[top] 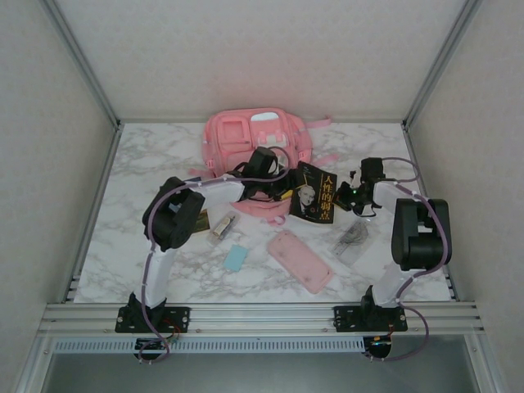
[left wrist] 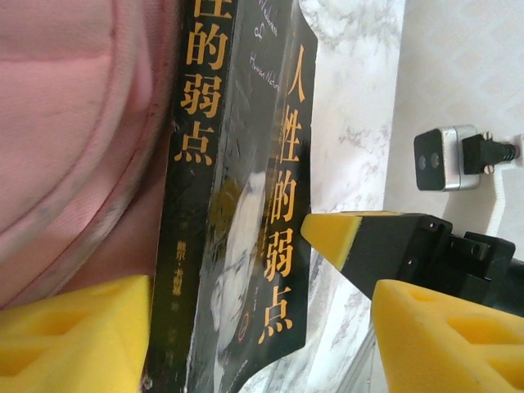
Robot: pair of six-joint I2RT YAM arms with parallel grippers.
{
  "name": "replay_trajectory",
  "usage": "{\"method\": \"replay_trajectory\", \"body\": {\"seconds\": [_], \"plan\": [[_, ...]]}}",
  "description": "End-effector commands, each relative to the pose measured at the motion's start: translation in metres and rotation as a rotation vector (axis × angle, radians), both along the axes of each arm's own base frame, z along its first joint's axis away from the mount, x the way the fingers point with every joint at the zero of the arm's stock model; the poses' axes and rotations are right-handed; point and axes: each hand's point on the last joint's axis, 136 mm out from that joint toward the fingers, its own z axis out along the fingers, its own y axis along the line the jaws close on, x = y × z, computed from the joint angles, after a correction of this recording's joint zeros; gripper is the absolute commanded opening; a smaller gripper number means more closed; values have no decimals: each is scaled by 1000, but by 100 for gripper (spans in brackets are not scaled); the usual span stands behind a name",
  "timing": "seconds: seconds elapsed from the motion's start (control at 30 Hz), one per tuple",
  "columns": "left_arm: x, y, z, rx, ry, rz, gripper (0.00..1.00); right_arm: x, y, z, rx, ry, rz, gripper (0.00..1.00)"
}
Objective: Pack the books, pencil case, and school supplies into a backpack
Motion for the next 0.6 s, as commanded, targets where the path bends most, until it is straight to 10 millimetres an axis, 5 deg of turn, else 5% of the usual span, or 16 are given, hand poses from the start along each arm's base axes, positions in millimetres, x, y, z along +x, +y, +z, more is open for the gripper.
{"method": "replay_trajectory", "body": {"seconds": [0.0,0.17,0.37,0.43,0.53,0.57], "plan": [[-17,-13,-29,89,22,-75,65,-2,10,-8,47,9,20,0],[-21,-18,-41,155,26,-125,56,-1,14,-12,74,9,26,0],[-18,-17,-36,167,0,-127,8,-2,13,-4,65,1,31,0],[-14,-16,-22,152,-27,-111,0,-3,10,7,53,-10,13,23],[-4,-14,16,98,-81,-65,0,-10,2,34,26,-37,-52,98],[2,-16,35,56,-120,-41,0,-12,2,47,37,-56,-75,99]]}}
